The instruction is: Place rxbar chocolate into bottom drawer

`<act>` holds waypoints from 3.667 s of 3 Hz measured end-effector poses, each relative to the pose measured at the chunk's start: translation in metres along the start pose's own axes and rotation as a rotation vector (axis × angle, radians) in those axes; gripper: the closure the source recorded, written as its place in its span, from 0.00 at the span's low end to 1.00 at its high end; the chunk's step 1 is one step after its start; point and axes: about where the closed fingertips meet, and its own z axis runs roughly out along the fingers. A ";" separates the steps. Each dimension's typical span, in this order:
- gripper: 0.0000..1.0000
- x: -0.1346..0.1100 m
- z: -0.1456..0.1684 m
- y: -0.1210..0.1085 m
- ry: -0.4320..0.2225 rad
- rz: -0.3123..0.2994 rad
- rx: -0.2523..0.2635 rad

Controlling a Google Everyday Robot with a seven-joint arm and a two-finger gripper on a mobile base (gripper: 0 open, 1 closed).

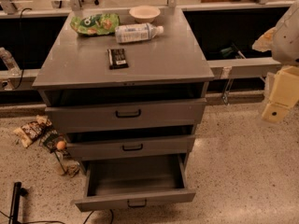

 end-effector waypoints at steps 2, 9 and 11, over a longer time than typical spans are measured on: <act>0.00 -0.038 0.009 -0.027 0.019 -0.128 0.094; 0.00 -0.182 0.067 -0.182 0.038 -1.213 0.060; 0.00 -0.240 0.074 -0.217 -0.044 -1.425 0.172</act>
Offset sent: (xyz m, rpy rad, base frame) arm 0.0517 0.0397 -0.0005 -0.1249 -0.1279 0.1270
